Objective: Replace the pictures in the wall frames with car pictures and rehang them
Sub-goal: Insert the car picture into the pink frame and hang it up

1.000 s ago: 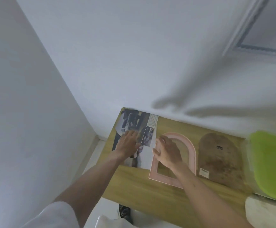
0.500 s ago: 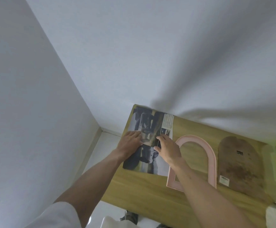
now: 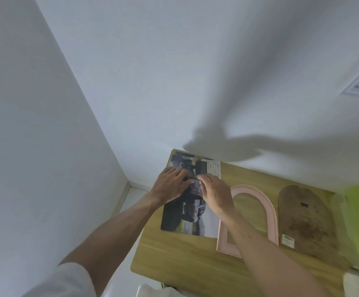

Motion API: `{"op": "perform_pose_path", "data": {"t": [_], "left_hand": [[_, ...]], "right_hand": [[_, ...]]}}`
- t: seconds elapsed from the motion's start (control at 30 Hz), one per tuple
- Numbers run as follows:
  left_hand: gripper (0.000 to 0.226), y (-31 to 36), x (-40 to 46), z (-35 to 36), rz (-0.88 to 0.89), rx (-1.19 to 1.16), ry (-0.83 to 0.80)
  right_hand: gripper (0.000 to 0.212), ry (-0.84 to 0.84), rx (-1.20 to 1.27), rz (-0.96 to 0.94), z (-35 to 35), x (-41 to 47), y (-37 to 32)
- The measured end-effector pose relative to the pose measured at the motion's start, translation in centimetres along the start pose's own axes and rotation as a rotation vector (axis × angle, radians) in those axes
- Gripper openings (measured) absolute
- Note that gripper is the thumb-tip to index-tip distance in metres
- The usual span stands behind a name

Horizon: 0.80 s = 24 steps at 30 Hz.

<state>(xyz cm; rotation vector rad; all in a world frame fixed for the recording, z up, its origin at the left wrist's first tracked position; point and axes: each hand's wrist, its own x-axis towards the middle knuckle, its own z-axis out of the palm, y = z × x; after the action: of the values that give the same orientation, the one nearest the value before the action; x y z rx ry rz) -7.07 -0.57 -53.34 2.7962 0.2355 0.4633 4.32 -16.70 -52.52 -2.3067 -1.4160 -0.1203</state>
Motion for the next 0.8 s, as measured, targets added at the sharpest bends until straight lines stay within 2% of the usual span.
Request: {"op": "perform_pose_path", "data": {"t": [0.13, 0.23, 0.3, 0.47, 0.6, 0.8], "left_hand": [[0.035, 0.2, 2.3, -3.0, -0.211, -0.166, 0.077], [0.034, 0.4, 4.2, -5.2, -0.371, -0.378, 0.154], [0.028, 1.1, 5.3, -6.2, -0.444, -0.559, 0.162], [0.03, 3.3, 7.0, -6.7, -0.542, -0.841, 0.111], [0.035, 5.8, 7.2, -5.3, -0.643, -1.016, 0.007], [0.061, 10.6, 6.3, -1.3, -0.615, -0.967, -0.192]], "right_hand": [[0.043, 0.085, 0.056, 0.061, -3.2, 0.7, 0.6], [0.033, 0.178, 0.203, 0.166, -5.5, 1.0, 1.9], [0.032, 0.182, 0.352, 0.275, -7.0, 0.9, 2.8], [0.031, 0.212, 0.705, 0.528, -9.9, -0.7, 4.6], [0.033, 0.303, 0.844, 0.661, -11.0, -3.1, 6.3], [0.033, 0.355, 0.878, 0.987, -10.3, -8.6, 9.3]]}}
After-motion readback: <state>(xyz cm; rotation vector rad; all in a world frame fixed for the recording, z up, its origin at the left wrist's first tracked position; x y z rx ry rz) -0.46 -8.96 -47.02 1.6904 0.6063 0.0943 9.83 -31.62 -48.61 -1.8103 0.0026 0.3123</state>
